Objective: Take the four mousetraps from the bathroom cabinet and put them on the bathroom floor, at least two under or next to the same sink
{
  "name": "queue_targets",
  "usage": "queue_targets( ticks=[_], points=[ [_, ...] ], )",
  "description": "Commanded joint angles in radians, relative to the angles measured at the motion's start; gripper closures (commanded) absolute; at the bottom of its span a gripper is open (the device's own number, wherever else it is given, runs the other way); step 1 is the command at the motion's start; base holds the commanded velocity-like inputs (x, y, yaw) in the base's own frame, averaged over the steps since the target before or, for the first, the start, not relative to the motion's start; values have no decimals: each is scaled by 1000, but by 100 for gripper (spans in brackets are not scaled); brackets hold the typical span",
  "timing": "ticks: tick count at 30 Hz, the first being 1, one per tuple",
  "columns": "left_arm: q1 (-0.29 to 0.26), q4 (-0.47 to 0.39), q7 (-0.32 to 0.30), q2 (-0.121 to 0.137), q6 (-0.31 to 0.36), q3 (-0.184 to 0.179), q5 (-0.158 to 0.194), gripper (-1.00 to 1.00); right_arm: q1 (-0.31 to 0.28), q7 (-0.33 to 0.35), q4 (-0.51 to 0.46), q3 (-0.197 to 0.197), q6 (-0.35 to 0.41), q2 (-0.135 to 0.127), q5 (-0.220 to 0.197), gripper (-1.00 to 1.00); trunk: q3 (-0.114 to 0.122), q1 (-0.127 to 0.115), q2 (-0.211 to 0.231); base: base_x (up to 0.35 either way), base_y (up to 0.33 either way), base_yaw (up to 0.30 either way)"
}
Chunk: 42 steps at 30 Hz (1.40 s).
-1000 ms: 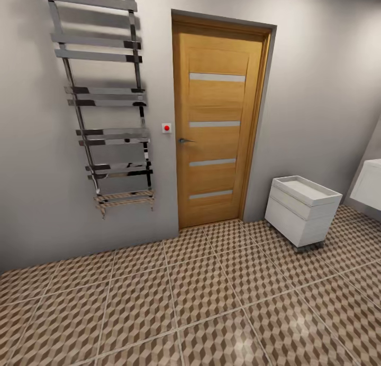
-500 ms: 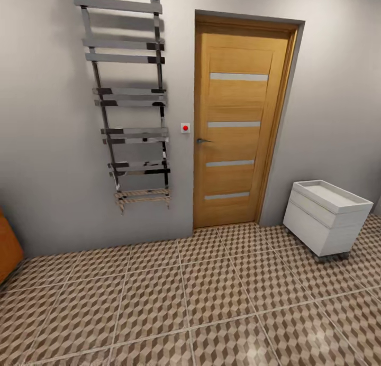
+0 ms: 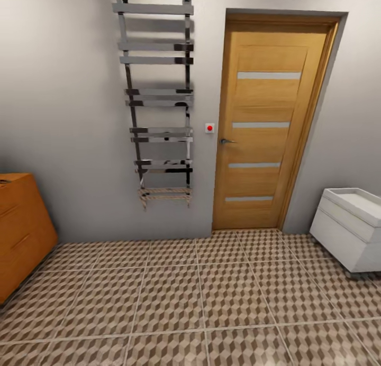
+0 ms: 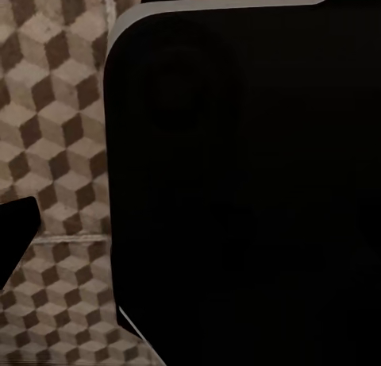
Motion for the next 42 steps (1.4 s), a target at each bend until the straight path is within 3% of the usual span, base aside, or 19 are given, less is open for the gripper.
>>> queue_targets(
  ticks=[1,42],
  points=[
    [0,0,0,0,-2,1,1,-100,0,0,0,0,-1,0,0,-100,-1,0,0,0,0,278],
    [0,0,-1,-2,-23,3,1,-100,0,0,0,-1,-2,0,-5,-100,-1,0,0,0,0,279]
  ],
)
